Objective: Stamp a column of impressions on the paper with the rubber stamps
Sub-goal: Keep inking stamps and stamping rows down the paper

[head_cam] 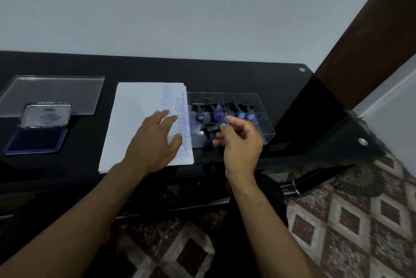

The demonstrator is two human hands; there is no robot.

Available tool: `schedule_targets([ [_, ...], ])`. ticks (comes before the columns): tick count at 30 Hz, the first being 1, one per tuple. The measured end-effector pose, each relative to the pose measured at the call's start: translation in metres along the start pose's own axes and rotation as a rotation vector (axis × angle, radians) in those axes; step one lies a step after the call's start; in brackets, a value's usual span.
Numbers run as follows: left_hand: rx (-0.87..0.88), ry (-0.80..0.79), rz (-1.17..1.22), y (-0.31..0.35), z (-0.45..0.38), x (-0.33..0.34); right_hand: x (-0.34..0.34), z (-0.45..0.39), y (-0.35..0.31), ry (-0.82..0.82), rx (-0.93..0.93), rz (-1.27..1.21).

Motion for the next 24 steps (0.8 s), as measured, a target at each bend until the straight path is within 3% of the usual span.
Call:
schedule_targets([
  [5,0.052,-0.012,0.031,0.021,-0.006,0.009,-0.005,-0.023,-0.003,-0.070,-0.097,0.219],
  [11,0.029,-0.020,0.009,0.012,-0.011,0.014,0.046,-0.018,-0.012,-0.462,-0.366,0.625],
  [15,0.040,-0.023,-0.096,0.001,-0.017,0.023,0.073,-0.013,-0.003,-0.638,-0.367,0.818],
  [24,0.046,-0.058,-0.177,-0.016,-0.020,0.045,0.085,-0.015,0.013,-0.733,-0.236,0.991],
])
Point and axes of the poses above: each hand's wrist, its own z-axis away from the middle knuckle, its own x-axis out of the palm, y = z × x, the point moved 10 cm from there along -z, towards the middle knuckle, and after that the axes turned 14 degrees about -x, right-handed, at the moved point
